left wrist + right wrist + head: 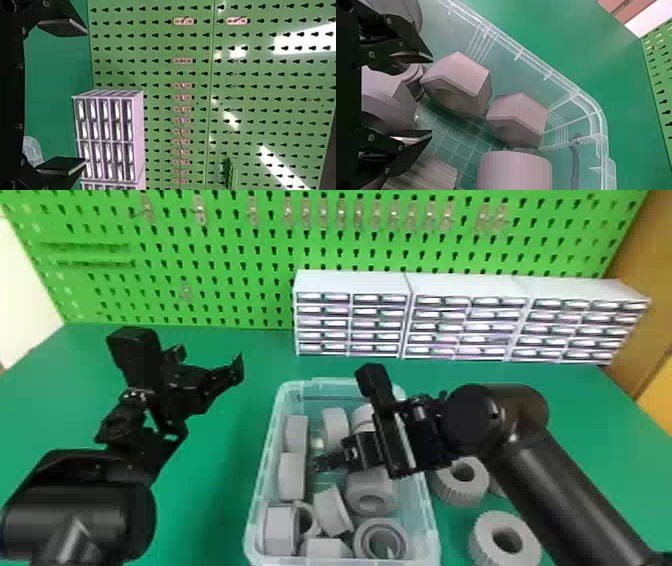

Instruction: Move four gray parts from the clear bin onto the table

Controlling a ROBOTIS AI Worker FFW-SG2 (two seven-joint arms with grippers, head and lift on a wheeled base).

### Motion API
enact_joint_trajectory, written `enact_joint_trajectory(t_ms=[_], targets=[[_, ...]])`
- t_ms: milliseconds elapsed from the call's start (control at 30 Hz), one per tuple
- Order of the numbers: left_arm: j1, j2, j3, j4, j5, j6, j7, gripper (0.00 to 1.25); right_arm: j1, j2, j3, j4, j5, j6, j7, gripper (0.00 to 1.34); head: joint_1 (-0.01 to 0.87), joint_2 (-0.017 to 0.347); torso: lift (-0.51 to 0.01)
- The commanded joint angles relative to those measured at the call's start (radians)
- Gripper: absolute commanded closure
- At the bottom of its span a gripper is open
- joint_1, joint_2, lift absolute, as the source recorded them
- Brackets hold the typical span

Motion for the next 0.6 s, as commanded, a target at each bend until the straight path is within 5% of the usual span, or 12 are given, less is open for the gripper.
enact_joint_trajectory(t_ms=[0,567], targets=[[0.000,0.000,0.000,0.000,0.000,0.002,-0.001,0.14,-0.001,-0.002,0.003,0.002,0.002,0.000,0.000,0.58,0.678,0.034,-0.050],[-0.005,0.000,-0.003,0.003,-0.003,0.002,-0.003,0.14,-0.011,-0.009,0.047,0.034,0.007,-0.038,0.002,0.53,0.678,0.034,-0.050]])
